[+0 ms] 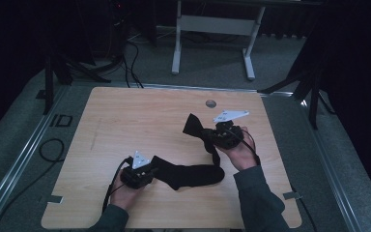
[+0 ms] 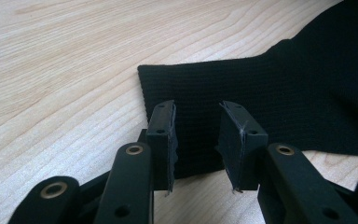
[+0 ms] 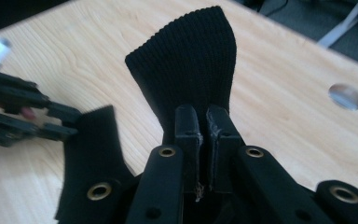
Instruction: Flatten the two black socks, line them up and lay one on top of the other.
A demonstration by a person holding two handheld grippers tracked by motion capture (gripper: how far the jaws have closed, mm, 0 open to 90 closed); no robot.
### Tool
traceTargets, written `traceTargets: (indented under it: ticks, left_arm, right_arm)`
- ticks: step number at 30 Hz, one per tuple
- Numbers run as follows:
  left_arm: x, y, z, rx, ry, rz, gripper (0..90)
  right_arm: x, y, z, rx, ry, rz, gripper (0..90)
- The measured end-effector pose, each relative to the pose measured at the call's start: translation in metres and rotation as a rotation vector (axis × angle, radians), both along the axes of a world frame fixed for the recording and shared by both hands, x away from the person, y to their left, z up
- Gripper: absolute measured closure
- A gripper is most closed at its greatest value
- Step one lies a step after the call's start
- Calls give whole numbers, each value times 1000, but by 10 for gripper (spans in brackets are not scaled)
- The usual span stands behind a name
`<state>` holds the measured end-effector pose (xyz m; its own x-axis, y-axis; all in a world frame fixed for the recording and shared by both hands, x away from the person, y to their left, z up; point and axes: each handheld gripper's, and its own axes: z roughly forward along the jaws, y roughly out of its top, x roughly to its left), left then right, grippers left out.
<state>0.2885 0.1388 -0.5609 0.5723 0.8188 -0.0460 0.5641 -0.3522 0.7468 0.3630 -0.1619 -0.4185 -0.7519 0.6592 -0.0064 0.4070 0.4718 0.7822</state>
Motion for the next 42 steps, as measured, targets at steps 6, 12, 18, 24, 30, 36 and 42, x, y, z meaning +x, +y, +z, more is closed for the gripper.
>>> traceTargets:
  ticks: [6, 12, 18, 24, 30, 36, 42]
  left_arm:
    - [0, 0, 0, 4, 3, -2, 666]
    - [0, -1, 0, 3, 4, -1, 667]
    - [0, -1, -2, 0, 3, 0, 667]
    - [-2, -2, -3, -6, 3, 13, 669]
    - [-4, -4, -3, -12, 5, 13, 678]
    - [-5, -5, -3, -18, 7, 13, 684]
    - [-6, -6, -4, -32, 10, 17, 688]
  right_arm:
    - [-20, -13, 21, 45, -46, 13, 847]
    - [-38, -25, 26, 66, -53, 21, 846]
    - [-45, -21, 17, 40, -5, 39, 845]
    - [-43, 2, -11, 29, 59, 75, 845]
    - [-41, 25, -29, 46, 103, 102, 845]
    - [-41, 50, -43, 58, 144, 118, 845]
    - [-42, 69, -67, 69, 202, 104, 845]
